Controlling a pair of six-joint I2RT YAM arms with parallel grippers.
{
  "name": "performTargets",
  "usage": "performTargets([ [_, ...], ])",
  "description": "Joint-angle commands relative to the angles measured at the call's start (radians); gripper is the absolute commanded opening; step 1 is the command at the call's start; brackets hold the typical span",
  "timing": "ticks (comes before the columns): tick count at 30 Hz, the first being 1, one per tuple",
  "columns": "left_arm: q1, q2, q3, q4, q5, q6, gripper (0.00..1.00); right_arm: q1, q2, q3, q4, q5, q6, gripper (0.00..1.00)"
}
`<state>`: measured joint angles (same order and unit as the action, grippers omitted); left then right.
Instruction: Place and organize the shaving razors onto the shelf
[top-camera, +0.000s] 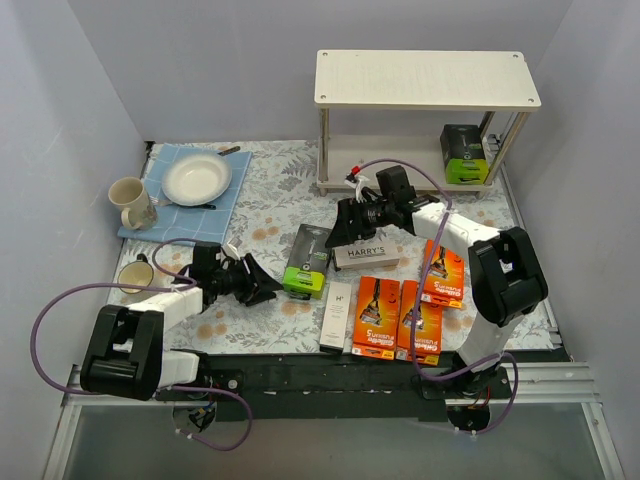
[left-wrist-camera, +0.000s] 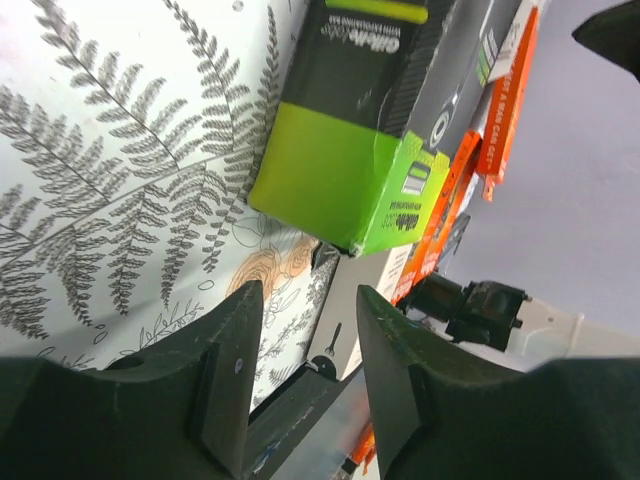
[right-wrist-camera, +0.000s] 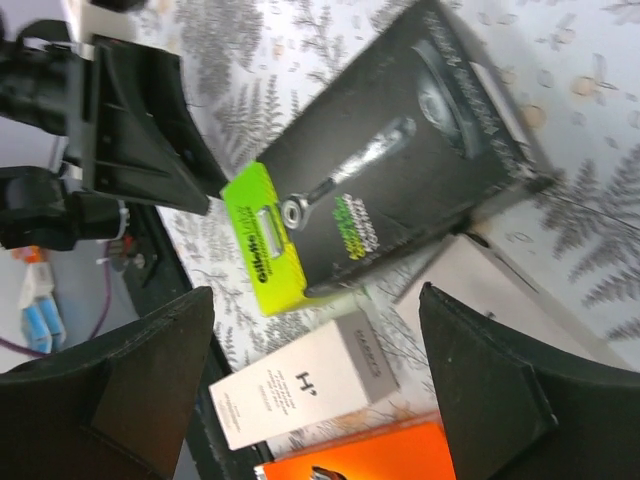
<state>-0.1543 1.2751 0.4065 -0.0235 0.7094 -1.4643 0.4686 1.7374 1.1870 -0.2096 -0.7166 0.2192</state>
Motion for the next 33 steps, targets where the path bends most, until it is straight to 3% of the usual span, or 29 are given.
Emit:
performTargets([
  [1,-0.007,-0.002,-0.07,0.251,0.122,-0.021,0.4,0.025,0.027,-0.03,0.139,-0.127,0.117,0.89],
  [6,-0.057,0.061,-0.103,0.442,0.15,-0.031,0.37,0.018,0.06,-0.04,0.136,-0.098,0.131,0.88],
  [13,-0.117,0.138,-0.094,0.484,0.125,-0.045,0.32,-0.008,0.071,-0.024,0.124,-0.075,0.129,0.87],
  [18,-0.119,0.132,-0.046,0.384,0.131,-0.028,0.3,-0.019,0.039,-0.055,0.125,-0.086,0.129,0.87],
  [24,-0.114,0.015,0.003,0.162,0.087,0.053,0.41,-0.024,-0.016,-0.113,0.131,-0.113,0.132,0.87],
  [29,-0.11,0.066,0.008,0.131,0.055,0.061,0.43,-0.036,-0.016,-0.148,0.148,-0.144,0.167,0.87],
  [33,-0.108,0.064,-0.024,0.175,0.056,0.096,0.43,-0.059,0.081,-0.073,0.148,-0.245,0.181,0.84],
])
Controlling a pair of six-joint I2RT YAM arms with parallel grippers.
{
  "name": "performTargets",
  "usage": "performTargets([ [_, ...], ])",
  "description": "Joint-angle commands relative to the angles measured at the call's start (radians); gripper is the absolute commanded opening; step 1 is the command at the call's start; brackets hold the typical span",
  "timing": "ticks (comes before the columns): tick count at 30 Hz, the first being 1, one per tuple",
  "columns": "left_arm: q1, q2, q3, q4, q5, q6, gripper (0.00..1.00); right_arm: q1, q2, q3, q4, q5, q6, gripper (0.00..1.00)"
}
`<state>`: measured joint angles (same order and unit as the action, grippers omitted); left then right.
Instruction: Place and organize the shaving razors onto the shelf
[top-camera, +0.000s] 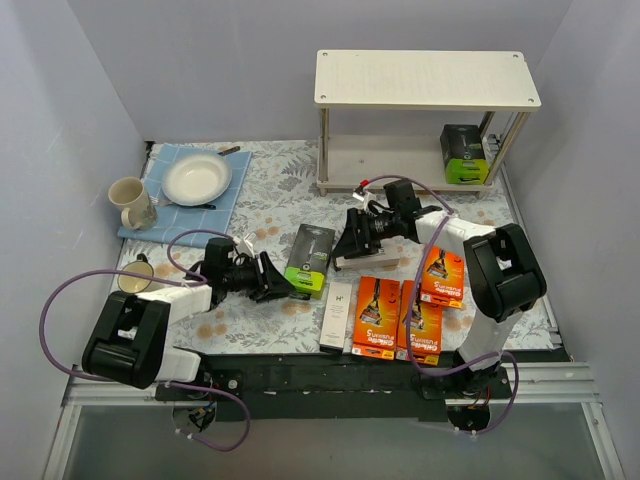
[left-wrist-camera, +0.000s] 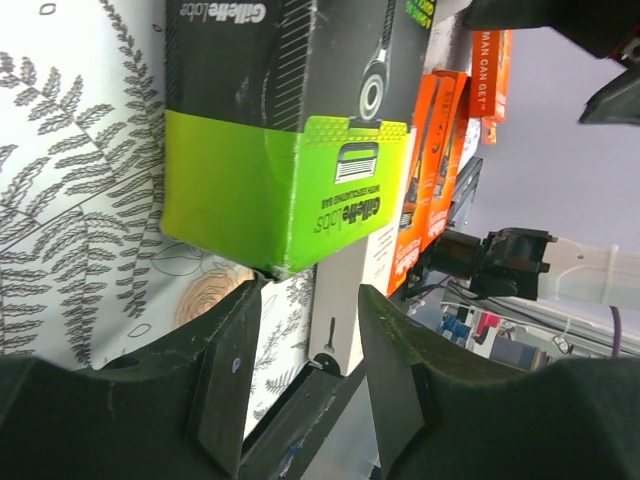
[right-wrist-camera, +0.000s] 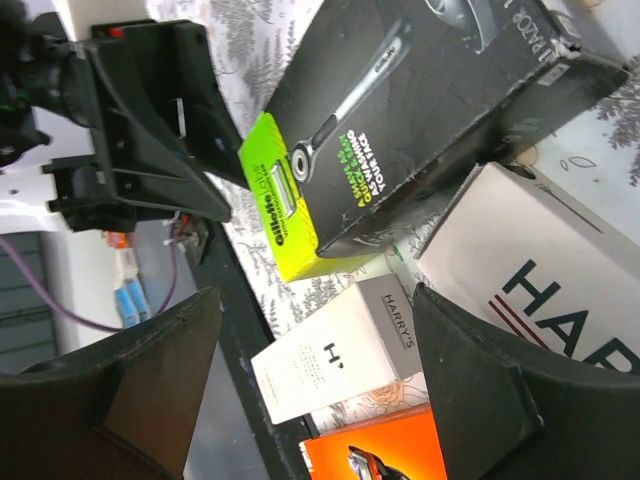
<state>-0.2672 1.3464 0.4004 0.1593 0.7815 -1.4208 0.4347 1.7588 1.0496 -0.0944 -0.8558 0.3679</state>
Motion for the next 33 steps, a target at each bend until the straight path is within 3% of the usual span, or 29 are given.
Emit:
performTargets([
  [1,0.005,-0.007,-0.028,-0.003,-0.028,0.059,0.43,-0.033,0.077,0.075,0.045,-0.112,0.051,0.83],
  [5,0.005,-0.009,-0.069,0.061,-0.031,0.049,0.43,-0.034,0.105,0.098,0.163,-0.107,0.126,0.83],
  [14,-0.03,0.125,-0.068,0.31,-0.004,-0.032,0.38,-0.034,0.09,0.024,0.179,-0.12,0.184,0.83],
  [17,-0.059,0.19,-0.049,0.38,0.001,-0.061,0.31,-0.031,0.071,0.0,0.183,-0.114,0.195,0.84],
  [21,-0.075,0.27,-0.02,0.488,0.041,-0.174,0.09,-0.031,0.036,-0.031,0.151,-0.072,0.207,0.86],
  [23,-0.075,0.277,0.023,0.49,0.062,-0.231,0.04,-0.033,0.015,-0.048,0.131,-0.062,0.216,0.87],
  [27,-0.092,0.272,0.107,0.499,0.082,-0.334,0.0,-0.034,-0.015,-0.056,0.101,-0.037,0.261,0.91],
  [33,-0.167,0.266,0.185,0.548,0.105,-0.33,0.0,-0.043,-0.001,0.022,0.07,-0.04,0.325,0.97],
])
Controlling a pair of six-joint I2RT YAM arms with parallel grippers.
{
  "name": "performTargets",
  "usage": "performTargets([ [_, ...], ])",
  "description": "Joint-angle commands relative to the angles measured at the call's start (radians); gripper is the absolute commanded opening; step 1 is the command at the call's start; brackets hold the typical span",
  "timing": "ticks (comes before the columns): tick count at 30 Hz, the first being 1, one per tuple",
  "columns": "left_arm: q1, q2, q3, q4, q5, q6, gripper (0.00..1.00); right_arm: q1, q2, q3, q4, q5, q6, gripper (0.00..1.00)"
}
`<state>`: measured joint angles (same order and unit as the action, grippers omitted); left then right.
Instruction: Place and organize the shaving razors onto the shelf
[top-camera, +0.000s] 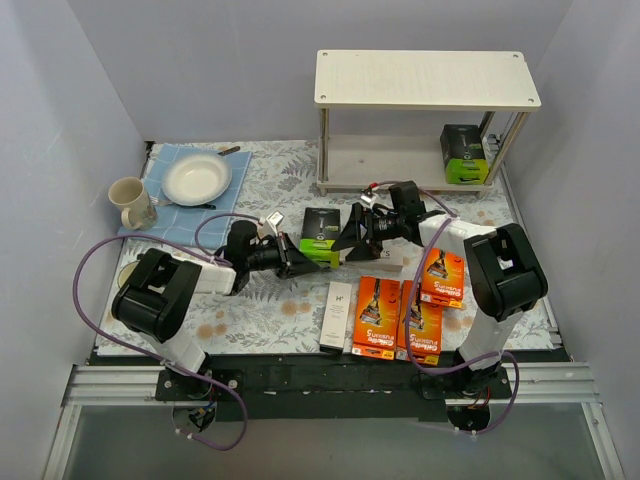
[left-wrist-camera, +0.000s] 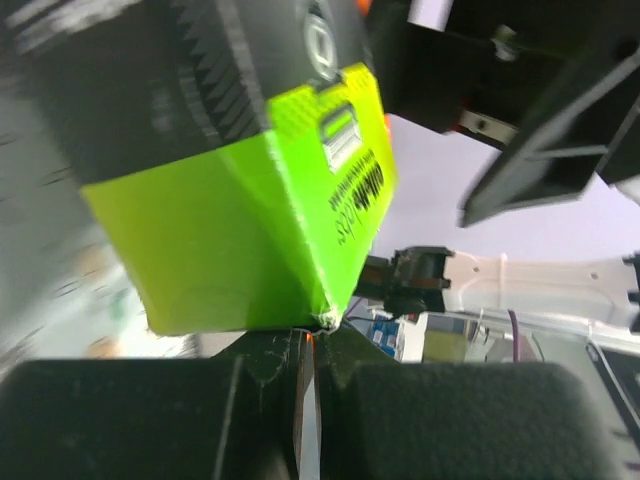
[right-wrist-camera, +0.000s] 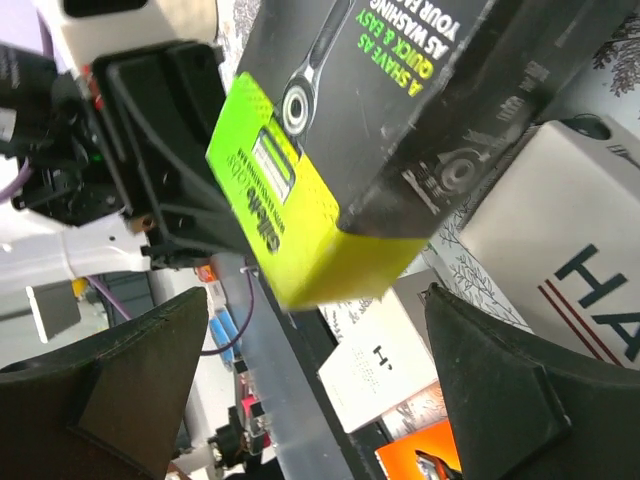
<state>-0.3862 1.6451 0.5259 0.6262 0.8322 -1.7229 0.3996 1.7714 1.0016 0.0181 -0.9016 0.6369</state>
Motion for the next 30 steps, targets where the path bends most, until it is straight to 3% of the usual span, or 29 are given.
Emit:
performTargets([
  [1,-0.063,-0.031,0.068,0.082,0.059,-0.024,0.0,-0.013,-0.006,0.084,-0.046,0.007,0.072,0.98],
  [17,-0.114,0.01,0.121,0.127,0.015,-0.001,0.0,-0.019,0.025,-0.008,-0.04,0.013,0.227,0.99],
  [25,-0.144,0.027,0.118,0.148,0.016,-0.006,0.0,-0.031,0.066,0.028,0.026,-0.002,0.28,0.99],
  [28,-0.163,0.022,0.103,0.147,0.001,0.017,0.06,-0.038,0.077,0.054,0.068,-0.022,0.259,0.9],
  [30,-0.161,0.019,0.118,0.127,-0.002,0.037,0.15,-0.045,0.076,0.054,0.082,-0.025,0.225,0.74],
])
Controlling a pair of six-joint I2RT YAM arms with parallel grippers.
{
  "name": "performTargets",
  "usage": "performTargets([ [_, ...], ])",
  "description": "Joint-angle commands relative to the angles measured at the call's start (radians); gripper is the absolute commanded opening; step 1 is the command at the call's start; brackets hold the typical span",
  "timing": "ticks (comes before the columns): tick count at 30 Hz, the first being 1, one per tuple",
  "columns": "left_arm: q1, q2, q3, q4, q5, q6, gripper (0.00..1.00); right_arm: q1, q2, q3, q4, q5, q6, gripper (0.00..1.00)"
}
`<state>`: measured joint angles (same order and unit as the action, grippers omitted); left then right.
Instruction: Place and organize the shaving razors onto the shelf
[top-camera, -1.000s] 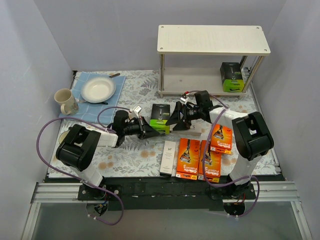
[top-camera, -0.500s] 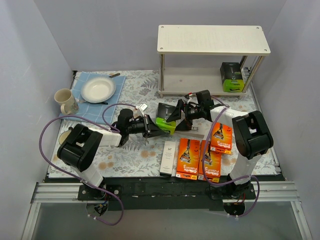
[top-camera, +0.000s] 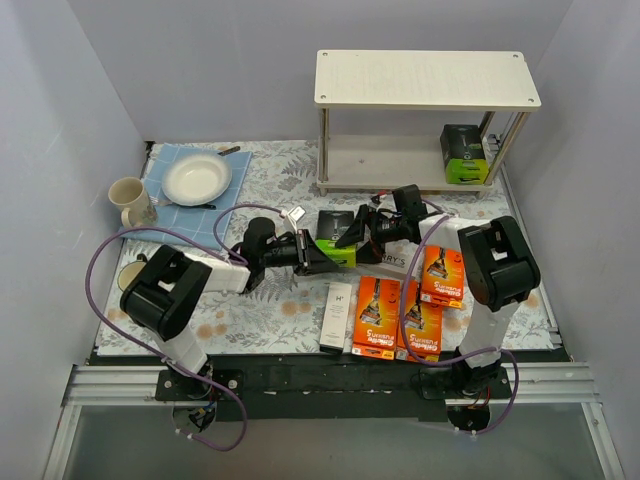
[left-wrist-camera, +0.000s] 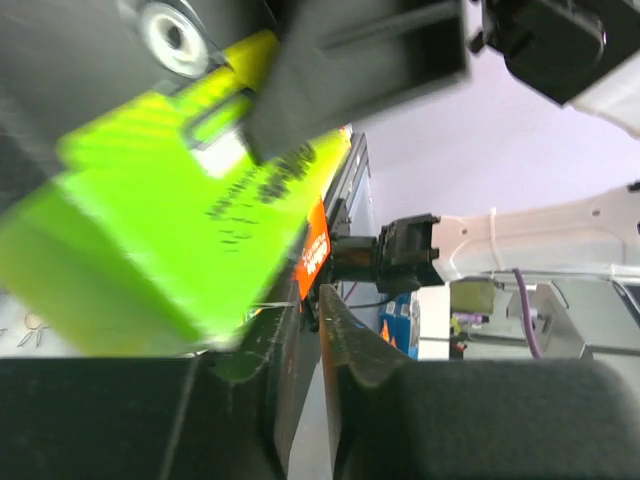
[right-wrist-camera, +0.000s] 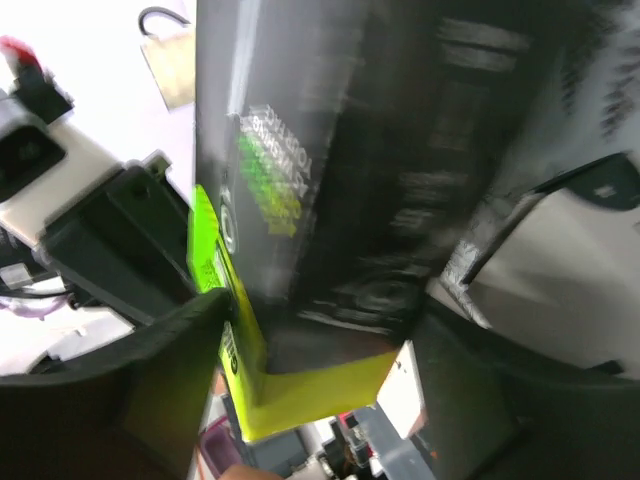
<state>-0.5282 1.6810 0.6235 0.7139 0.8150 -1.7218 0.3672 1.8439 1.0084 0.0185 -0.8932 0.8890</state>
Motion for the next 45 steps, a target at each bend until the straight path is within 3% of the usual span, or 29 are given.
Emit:
performTargets([
  [1,-0.016,-0.017,0.028,0.027,0.018,0.05,0.17,-0.014,-0.003,0.044,0.077,-0.032,-0.048,0.69],
  [5,0.003,-0.023,0.076,-0.06,0.084,0.115,0.28,-0.042,-0.041,0.012,0.11,-0.058,-0.131,0.51],
  [8,0.034,-0.058,0.111,-0.176,0.185,0.172,0.35,-0.073,-0.089,0.012,0.097,-0.055,-0.16,0.5],
  [10,0.074,-0.118,0.133,-0.291,0.233,0.298,0.39,-0.099,-0.124,0.018,0.09,-0.058,-0.177,0.5],
  [13,0.128,-0.211,0.173,-0.598,0.184,0.532,0.39,-0.128,-0.15,0.028,0.087,-0.064,-0.188,0.49],
  [18,0.192,-0.23,0.232,-0.803,0.133,0.692,0.41,-0.155,-0.126,0.097,0.109,-0.067,-0.177,0.49],
  [31,0.192,-0.121,0.306,-0.72,0.15,0.682,0.41,-0.28,0.141,0.426,0.11,-0.029,-0.225,0.49],
  [45,0.14,-0.075,0.341,-0.686,0.145,0.679,0.42,-0.347,0.297,0.607,0.117,0.007,-0.295,0.5],
])
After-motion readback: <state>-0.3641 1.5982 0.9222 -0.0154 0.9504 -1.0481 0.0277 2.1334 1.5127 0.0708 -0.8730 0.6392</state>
